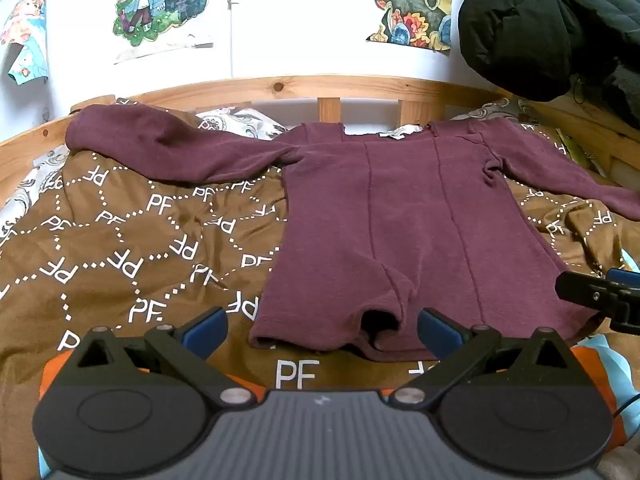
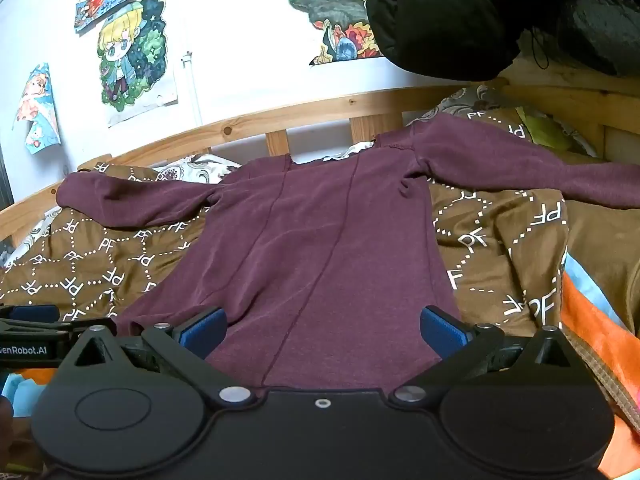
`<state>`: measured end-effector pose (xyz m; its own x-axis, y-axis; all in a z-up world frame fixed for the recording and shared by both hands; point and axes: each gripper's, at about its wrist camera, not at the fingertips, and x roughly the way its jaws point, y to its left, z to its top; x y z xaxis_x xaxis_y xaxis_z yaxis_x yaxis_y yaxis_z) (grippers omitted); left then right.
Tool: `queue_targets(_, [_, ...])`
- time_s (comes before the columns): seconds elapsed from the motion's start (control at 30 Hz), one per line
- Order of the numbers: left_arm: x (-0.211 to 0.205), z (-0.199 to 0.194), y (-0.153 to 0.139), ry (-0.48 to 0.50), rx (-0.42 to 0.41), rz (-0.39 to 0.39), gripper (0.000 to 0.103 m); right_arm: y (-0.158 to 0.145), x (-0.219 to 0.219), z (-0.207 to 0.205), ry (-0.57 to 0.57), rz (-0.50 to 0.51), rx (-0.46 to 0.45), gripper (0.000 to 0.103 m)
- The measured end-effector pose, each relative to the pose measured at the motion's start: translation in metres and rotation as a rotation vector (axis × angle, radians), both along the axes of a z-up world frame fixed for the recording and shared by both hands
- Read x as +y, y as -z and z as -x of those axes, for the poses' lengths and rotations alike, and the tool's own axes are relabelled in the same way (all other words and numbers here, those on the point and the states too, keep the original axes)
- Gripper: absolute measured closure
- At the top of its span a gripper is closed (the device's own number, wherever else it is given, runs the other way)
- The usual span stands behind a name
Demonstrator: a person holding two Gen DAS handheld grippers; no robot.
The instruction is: Fold small clothes
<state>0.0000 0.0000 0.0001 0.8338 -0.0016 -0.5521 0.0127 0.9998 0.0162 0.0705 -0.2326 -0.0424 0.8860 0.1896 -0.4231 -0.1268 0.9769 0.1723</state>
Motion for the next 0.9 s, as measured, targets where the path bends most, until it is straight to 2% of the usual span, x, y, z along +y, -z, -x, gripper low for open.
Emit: queue_targets(0.9, [0.0001, -0.0001, 0.0000, -0.002, 0.000, 0.005, 0.000, 0.0008, -0.0009, -0.0015, 0.000, -0.004, 0.007, 0.000])
